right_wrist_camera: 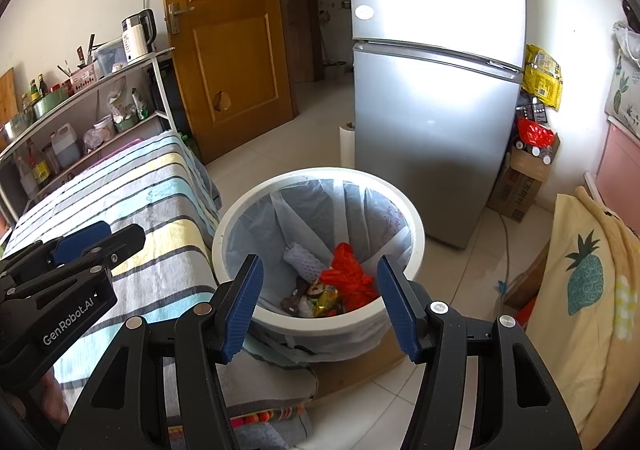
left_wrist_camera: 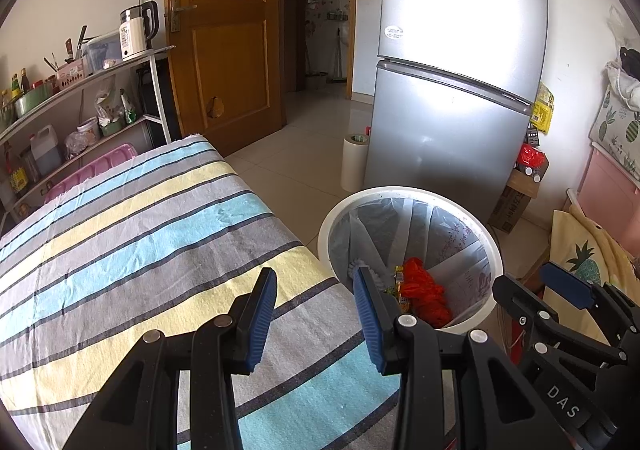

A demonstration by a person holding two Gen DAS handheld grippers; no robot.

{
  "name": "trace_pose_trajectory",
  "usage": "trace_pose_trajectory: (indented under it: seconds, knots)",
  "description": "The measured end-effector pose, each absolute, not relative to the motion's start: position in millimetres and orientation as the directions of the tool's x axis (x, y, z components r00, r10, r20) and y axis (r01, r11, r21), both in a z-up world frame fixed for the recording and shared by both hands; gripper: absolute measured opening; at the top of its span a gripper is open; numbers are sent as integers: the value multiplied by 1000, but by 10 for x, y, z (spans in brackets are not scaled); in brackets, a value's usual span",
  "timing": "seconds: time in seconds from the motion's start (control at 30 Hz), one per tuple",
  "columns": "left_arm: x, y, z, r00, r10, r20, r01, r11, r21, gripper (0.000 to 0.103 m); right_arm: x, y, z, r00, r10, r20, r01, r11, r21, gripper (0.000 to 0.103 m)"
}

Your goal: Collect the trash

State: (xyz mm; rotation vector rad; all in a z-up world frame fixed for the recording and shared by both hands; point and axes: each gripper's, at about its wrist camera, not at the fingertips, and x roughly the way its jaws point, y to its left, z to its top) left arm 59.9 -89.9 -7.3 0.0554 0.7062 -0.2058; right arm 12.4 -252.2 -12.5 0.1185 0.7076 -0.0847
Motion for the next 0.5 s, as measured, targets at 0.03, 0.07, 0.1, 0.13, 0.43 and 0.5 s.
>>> trace_pose_trajectory:
  seconds: [0.03, 0.07, 0.1, 0.13, 0.43, 0.5]
  knots:
    - [601, -903, -74, 741, -169, -650, 207, 978, -18, 40, 125, -2521, -125, 757, -36, -653, 117, 990, 81, 60]
    - [601, -900, -77, 741, -167, -651, 205, 979, -17, 40, 125, -2520, -128, 756, -35, -654, 117, 990, 82, 60]
    - [600, -898, -81, 741, -167, -651, 206, 978, -17, 40, 129, -2523, -127, 756, -35, -654, 117, 990, 83, 60]
    - [600, -900, -82, 740, -168, -651, 207, 978, -18, 40, 129, -2522, -128, 756, -35, -654, 117, 990, 82, 60]
    - [618, -901, -100, 739, -169, -652, 206, 978, -20, 40, 135, -2521, -128, 755, -36, -655, 119, 989, 83, 60]
    - [622, -897, -105, 738, -169, -654, 206, 978, -20, 40, 135, -2518, -128, 754, -35, -656, 118, 990, 82, 60]
